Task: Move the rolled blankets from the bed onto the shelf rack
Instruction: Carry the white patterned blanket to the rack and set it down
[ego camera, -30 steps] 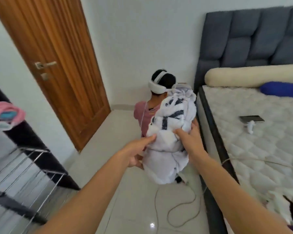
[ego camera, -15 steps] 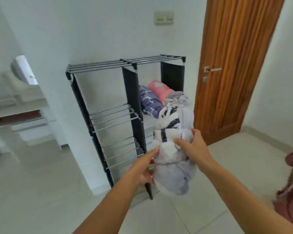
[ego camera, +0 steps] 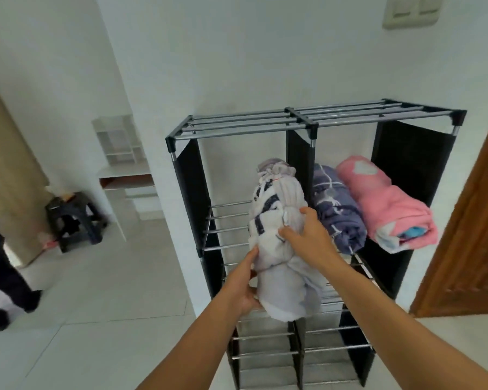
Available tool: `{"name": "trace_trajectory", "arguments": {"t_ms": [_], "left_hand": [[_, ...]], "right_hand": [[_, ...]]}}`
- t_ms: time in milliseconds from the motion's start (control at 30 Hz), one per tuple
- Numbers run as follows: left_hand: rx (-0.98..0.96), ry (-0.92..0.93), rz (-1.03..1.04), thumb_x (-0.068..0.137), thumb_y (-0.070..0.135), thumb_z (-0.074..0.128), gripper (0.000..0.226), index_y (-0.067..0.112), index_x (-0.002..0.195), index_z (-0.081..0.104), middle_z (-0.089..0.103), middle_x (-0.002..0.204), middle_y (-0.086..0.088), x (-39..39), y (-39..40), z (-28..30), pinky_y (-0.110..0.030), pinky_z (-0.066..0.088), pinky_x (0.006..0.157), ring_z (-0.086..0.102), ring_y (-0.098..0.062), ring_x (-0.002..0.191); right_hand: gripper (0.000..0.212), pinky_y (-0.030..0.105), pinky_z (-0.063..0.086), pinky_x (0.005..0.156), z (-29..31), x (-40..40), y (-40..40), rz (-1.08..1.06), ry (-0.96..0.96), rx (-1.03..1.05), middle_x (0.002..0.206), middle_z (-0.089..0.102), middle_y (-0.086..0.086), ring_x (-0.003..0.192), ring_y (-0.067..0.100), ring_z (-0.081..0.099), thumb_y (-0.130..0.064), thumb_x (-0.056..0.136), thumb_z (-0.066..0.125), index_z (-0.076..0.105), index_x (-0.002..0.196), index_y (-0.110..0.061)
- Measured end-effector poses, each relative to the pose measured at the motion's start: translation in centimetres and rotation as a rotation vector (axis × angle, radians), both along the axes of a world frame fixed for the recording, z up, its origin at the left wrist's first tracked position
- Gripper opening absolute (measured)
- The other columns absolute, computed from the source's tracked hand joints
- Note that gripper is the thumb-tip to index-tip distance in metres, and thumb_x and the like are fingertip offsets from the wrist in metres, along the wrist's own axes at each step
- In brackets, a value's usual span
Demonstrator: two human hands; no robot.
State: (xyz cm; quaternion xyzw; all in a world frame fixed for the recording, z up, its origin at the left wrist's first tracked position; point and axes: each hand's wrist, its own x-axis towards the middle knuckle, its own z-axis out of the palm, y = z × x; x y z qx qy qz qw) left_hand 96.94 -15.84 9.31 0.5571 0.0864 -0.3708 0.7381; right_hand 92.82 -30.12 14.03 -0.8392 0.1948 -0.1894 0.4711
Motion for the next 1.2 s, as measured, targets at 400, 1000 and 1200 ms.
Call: {"name": "trace_trajectory", "arguments": {"t_ms": [400, 1000, 1200], "left_hand": [[-0.022, -0.093, 0.065, 0.086, 0.046, 0.061, 0.035, 0.017, 0.106, 0.067, 0.063, 0.118, -0.01, 10.7, -4.5, 2.8, -0.052, 0.055, 0.079, 0.061, -0.034, 0.105], [0.119, -0.152, -0.181, 0.095, 0.016, 0.053, 0.033, 0.017, 0.128, 0.052, 0.057, 0.114, -0.011, 15.4, -6.5, 1.6, -0.04, 0.056, 0.065, 0.061, -0.027, 0.081], [0.288, -0.418, -0.203, 0.094, 0.026, 0.054, 0.027, 0.021, 0.12, 0.054, 0.062, 0.115, -0.008, 15.5, -6.6, -0.1, -0.042, 0.058, 0.07, 0.063, -0.028, 0.093]], "right_hand": [[0.074, 0.049, 0.037, 0.106, 3.4, 11.3, -3.5, 0.022, 0.022, -0.104, 0.142, 0.039, 0.019, 0.128, 0.037, 0.042, -0.033, 0.082, 0.064, 0.026, 0.143, -0.012], [0.06, 0.043, 0.032, 0.113, -1.6, 16.3, -6.3, 0.039, 0.268, -0.217, 0.15, 0.032, 0.015, 0.136, 0.035, 0.037, -0.033, 0.092, 0.051, 0.032, 0.145, -0.012], [0.054, 0.038, 0.03, 0.113, -3.5, 15.3, -5.5, -0.024, 0.177, -0.275, 0.15, 0.035, 0.011, 0.135, 0.032, 0.037, -0.031, 0.095, 0.05, 0.037, 0.143, -0.012]]}}
